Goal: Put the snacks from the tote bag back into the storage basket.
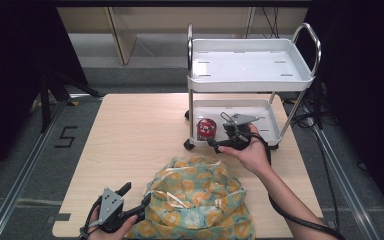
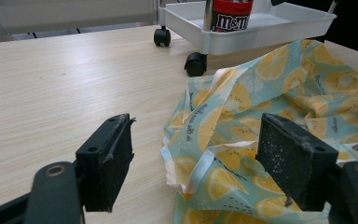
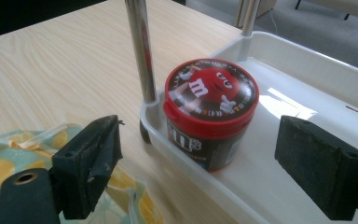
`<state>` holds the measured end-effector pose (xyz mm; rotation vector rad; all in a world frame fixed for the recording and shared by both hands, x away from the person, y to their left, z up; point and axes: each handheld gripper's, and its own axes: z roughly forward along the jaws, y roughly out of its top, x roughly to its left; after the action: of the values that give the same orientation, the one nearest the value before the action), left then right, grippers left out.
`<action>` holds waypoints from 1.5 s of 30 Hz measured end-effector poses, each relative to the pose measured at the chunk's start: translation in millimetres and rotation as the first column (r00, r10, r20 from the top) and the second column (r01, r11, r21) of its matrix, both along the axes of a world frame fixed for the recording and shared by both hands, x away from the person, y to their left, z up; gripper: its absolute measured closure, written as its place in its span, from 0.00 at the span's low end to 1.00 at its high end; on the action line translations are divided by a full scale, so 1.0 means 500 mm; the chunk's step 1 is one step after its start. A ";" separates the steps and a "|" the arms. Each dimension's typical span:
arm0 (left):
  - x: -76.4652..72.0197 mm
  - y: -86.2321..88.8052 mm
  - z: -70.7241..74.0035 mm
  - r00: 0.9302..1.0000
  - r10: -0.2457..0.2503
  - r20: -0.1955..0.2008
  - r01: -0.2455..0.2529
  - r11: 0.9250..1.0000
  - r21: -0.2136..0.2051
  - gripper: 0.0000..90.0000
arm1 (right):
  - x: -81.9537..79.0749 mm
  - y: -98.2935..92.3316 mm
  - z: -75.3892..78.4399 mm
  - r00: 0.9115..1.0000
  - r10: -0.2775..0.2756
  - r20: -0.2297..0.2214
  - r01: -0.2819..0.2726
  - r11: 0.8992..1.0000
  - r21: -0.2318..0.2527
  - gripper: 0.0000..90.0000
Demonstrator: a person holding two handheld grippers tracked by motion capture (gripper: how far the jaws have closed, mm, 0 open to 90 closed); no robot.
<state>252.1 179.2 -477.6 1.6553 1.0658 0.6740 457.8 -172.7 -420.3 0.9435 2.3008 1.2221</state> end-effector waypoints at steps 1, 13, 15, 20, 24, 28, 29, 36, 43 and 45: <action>0.000 0.000 0.000 1.000 -0.001 0.003 0.001 1.000 0.001 0.29 | -0.009 0.000 0.002 1.000 -0.024 -0.019 0.025 1.000 0.017 0.17; -0.003 0.001 0.002 1.000 0.011 -0.004 -0.011 1.000 0.010 0.29 | -0.051 -0.037 0.003 1.000 0.001 -0.004 -0.001 1.000 -0.006 0.17; -0.003 0.000 0.002 1.000 0.012 -0.004 -0.012 1.000 0.009 0.29 | -0.059 -0.045 0.003 1.000 0.007 -0.001 -0.007 1.000 -0.007 0.17; -0.003 0.000 0.001 1.000 0.012 0.000 -0.012 1.000 0.008 0.28 | -0.080 -0.067 0.000 1.000 -0.006 -0.006 0.006 1.000 -0.004 0.17; -0.003 0.000 0.001 1.000 0.013 -0.001 -0.013 1.000 0.010 0.28 | -0.098 -0.086 -0.001 1.000 -0.027 0.005 0.027 1.000 -0.014 0.17; -0.005 -0.002 0.001 1.000 0.014 -0.001 -0.014 1.000 0.012 0.28 | -0.112 -0.106 -0.008 1.000 -0.027 0.006 0.027 1.000 -0.014 0.17; -0.005 -0.002 0.001 1.000 0.013 -0.001 -0.013 1.000 0.011 0.28 | -0.122 -0.107 -0.011 0.998 -0.058 -0.031 0.058 0.998 0.006 0.17; -0.004 -0.002 0.000 1.000 0.013 0.000 -0.013 1.000 0.005 0.28 | -0.144 -0.145 -0.030 0.998 -0.068 -0.015 0.068 0.998 -0.002 0.17; -0.004 -0.003 -0.001 1.000 0.014 -0.002 -0.014 1.000 0.012 0.28 | -0.179 -0.170 -0.057 0.994 -0.096 -0.052 0.098 0.995 0.020 0.17; -0.004 -0.003 -0.001 1.000 0.015 -0.003 -0.014 1.000 0.012 0.28 | -0.188 -0.177 -0.063 0.992 -0.108 -0.060 0.110 0.994 0.021 0.17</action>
<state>250.2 177.8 -478.1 1.6607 1.0789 0.6886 363.6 -261.3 -452.0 1.1118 2.2507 1.1944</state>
